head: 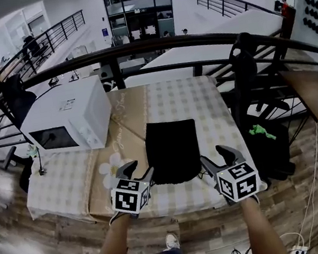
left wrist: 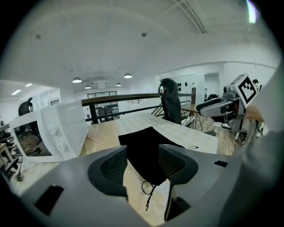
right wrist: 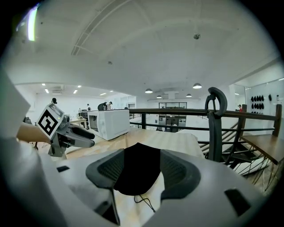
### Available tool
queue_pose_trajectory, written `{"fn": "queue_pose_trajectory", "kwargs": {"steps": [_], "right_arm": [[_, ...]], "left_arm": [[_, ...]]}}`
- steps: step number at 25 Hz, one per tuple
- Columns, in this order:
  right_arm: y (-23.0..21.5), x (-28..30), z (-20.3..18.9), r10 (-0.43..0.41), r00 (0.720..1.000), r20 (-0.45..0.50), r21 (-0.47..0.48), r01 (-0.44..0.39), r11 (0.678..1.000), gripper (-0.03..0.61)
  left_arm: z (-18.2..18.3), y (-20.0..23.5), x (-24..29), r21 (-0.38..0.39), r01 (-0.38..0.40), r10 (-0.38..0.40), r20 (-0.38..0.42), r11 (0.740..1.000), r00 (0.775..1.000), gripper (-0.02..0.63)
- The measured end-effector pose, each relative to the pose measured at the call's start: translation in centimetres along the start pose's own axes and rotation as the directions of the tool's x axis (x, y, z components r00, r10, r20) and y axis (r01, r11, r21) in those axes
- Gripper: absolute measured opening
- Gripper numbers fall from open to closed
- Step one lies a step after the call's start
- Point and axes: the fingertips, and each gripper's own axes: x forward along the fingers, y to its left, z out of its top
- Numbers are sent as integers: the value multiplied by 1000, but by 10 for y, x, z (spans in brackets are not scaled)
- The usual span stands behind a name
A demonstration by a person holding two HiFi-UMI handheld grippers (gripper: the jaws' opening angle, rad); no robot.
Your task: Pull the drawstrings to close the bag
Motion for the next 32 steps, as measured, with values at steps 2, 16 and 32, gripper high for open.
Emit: {"fn": "queue_pose_trajectory", "kwargs": {"steps": [2,16,32], "right_arm": [[-1,4,-7,3,1000,-14,3,-3,1000,238],[-4,21,-53,12,994,-111,25,-9,1000,238],[-19,27,-117,15,963,-270,11,-13,1000,238]], "left_arm": [[-10,-2,4,20,14,-13,-28,1000,1000,225],[-73,-13,25,116,121,-96,-201,986,975,230],[-123,-31,47,204,263,-173,-373,943,912,229]]}}
